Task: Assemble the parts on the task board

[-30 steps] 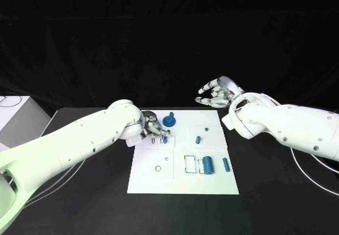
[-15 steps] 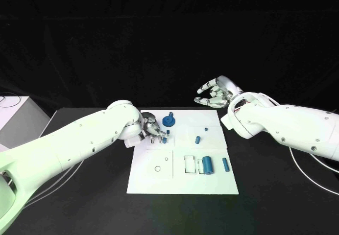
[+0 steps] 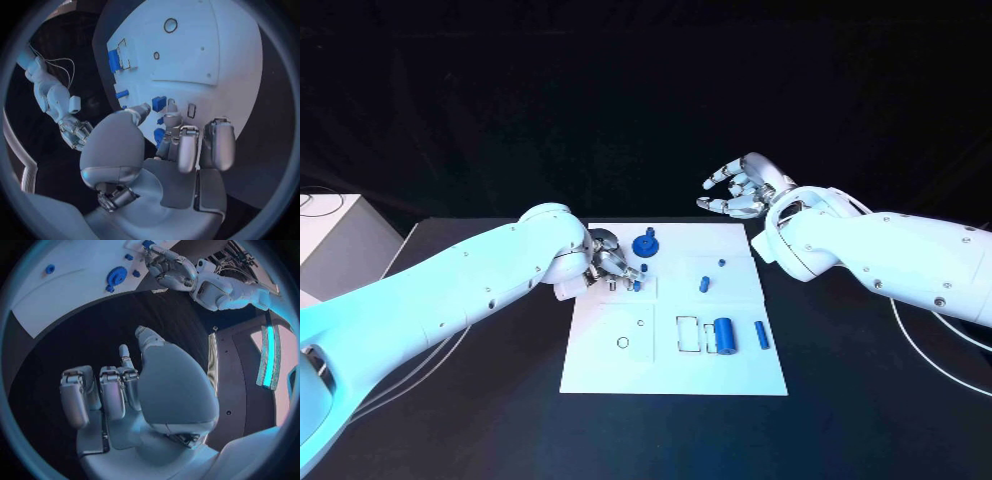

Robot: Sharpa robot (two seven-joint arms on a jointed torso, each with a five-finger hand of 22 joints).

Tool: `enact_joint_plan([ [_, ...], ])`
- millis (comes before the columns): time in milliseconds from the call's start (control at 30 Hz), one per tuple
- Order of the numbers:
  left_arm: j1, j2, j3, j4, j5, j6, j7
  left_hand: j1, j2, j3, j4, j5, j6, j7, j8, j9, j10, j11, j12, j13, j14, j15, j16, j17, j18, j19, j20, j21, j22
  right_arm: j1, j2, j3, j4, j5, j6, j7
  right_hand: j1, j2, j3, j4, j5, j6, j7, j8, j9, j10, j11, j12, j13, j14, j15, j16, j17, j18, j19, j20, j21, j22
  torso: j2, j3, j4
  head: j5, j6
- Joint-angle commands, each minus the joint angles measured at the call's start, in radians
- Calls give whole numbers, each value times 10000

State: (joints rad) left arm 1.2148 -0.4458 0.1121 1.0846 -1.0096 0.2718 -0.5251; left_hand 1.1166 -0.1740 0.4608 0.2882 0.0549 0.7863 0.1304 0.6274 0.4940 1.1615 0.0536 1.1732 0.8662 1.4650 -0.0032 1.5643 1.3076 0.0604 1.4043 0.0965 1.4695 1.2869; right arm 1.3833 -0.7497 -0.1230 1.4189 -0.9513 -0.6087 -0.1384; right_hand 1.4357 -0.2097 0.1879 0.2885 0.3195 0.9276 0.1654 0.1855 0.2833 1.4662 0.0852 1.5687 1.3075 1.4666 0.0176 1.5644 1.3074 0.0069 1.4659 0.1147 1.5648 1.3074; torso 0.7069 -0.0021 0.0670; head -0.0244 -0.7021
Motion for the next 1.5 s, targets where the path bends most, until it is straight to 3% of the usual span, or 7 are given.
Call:
enact_joint_plan([
  [33, 11, 9, -2, 46, 117, 190, 21, 96, 6, -16, -51, -15, 76, -28, 50, 22, -97, -14, -62, -21, 945, -50, -45, 2369, 6, -65, -24, -54, -11, -3, 17, 4, -10, -170, 101, -36, -58, -76, -45, -7, 57, -42, 5, 52, 14, 1046, -16, 21, 2633, 1042, -76, 64, 2634, -69, 1048, -33, 60, 2634, 7, -2, -10, 11, -1],
  [300, 11, 49, -12, 18, 294, 221, 33, 595, -83, 80, -232, -14, 103, -93, 231, 276, -133, -76, -159, -138, 932, -101, -56, 2347, 13, -99, -60, -73, -33, -8, 53, 4, -31, -186, 140, -88, -71, -72, -52, -5, 57, -41, 3, 62, 18, 1046, -17, 21, 2633, 1042, -76, 64, 2634, -69, 1048, -33, 60, 2634, 5, 5, -14, 9, -14],
  [700, 10, 74, -17, 15, 335, 157, 43, 637, -87, 91, -243, -15, 115, -101, 255, 306, -141, -82, -172, -156, 928, -107, -60, 2339, 17, -111, -63, -80, -50, -10, 62, 4, -21, -304, 165, -206, -70, -66, -52, -9, 59, -39, 1, 72, 22, 1046, -19, 21, 2633, 1042, -77, 64, 2634, -69, 1048, -32, 60, 2634, 18, 8, -7, 24, -31],
  [1033, 9, 173, -22, -82, 362, 0, 67, 945, 256, 552, -244, -12, 84, -158, 346, 531, -100, -139, -202, -176, 934, -160, -55, 2354, 15, -113, -112, -82, -37, -11, 69, 4, -18, -308, 205, -276, -70, -66, -52, -9, 59, -39, 1, 72, 22, 1046, -19, 21, 2633, 1042, -77, 64, 2634, -69, 1048, -32, 60, 2634, 34, 14, -20, 23, -36],
  [1500, 9, 262, -83, -253, 374, 101, 64, 1036, 244, 913, -329, -8, 218, -281, 488, 788, 62, -246, -117, -45, 987, -246, -5, 2469, 8, -80, -167, -64, 10, -16, 54, 3, 7, -350, 292, -393, -65, -52, -49, -16, 72, -35, -3, 92, 29, 1046, -22, 21, 2633, 1042, -79, 64, 2634, -69, 1048, -33, 60, 2634, 21, 21, -14, 4, -97],
])
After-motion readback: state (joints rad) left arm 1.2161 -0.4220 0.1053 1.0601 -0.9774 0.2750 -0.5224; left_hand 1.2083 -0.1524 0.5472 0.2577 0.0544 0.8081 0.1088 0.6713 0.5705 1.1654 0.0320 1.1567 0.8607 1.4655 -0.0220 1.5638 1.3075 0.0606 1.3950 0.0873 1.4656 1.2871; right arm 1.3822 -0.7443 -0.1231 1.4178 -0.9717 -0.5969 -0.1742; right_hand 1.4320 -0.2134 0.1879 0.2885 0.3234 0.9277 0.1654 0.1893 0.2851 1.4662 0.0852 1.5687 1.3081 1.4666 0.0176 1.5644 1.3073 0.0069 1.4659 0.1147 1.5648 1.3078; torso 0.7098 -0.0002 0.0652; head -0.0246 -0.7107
